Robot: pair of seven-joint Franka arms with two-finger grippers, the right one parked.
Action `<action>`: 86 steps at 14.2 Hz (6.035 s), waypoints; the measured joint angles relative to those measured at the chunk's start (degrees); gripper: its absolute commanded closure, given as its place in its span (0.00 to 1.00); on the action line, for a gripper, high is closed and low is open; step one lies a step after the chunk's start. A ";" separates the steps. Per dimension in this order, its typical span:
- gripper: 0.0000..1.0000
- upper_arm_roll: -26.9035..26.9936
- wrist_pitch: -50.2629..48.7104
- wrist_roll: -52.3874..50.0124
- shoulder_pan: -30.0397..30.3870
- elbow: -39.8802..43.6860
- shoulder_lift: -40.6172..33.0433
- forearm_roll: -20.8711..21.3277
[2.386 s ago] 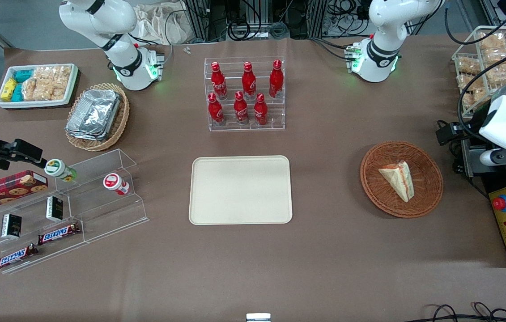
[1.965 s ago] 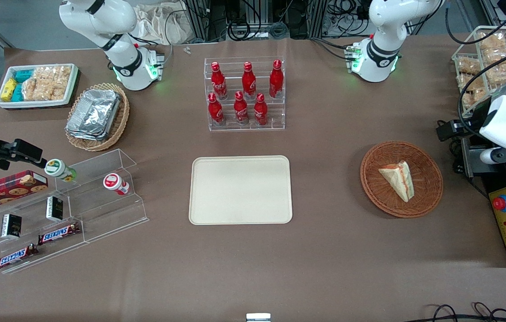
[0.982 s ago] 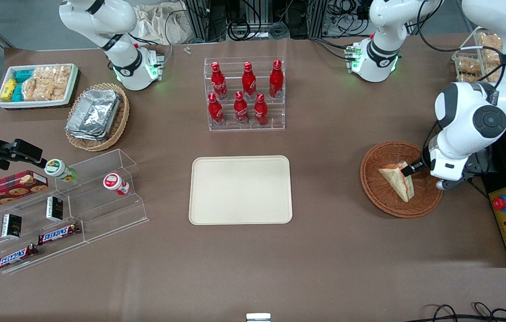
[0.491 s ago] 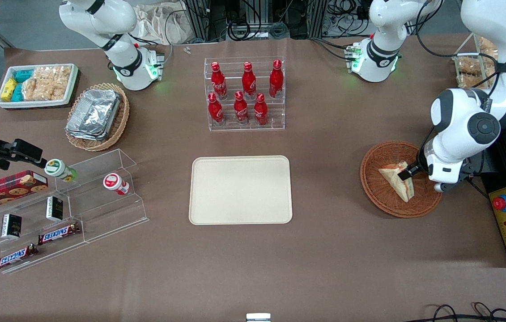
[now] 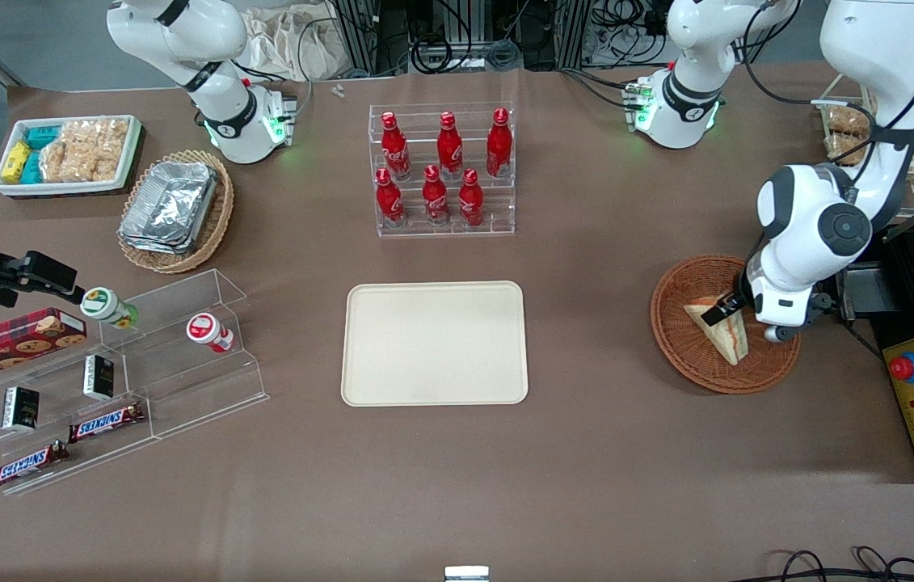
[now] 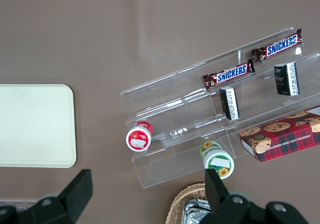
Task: Place sandwich from basket to tray
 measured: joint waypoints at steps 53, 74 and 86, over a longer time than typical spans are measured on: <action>0.59 -16.23 -17.78 -16.45 -29.90 47.63 36.03 24.63; 0.00 -21.17 -32.50 -12.87 -10.58 47.57 16.29 12.18; 0.00 -1.61 -46.80 9.97 -13.71 44.25 -1.41 0.00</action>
